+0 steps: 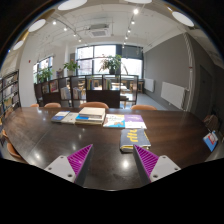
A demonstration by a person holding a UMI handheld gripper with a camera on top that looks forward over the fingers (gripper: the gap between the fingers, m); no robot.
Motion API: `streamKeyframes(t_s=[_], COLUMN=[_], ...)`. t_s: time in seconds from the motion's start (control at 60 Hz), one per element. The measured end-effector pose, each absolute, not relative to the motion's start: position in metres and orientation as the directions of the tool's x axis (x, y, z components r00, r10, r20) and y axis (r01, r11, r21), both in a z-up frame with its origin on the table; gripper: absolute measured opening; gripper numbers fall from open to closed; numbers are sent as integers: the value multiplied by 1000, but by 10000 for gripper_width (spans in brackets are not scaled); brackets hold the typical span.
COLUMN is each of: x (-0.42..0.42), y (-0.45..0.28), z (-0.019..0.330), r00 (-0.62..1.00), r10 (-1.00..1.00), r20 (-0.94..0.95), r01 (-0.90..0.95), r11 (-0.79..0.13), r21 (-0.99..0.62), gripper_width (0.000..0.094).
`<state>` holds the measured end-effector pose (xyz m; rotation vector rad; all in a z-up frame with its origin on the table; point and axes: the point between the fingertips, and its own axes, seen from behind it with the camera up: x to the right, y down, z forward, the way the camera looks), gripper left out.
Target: Fold towel
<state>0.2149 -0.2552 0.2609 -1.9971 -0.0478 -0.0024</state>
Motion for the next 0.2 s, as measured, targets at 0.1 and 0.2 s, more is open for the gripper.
streamKeyframes(t_s=[0.1, 0.2], x=[213, 211], y=[-257, -261], z=[260, 257], r00=[999, 999], r10=[29, 26], r20=[21, 25], r01=[31, 34], r11=[-413, -418], r21=[-910, -908], gripper_width=[797, 797])
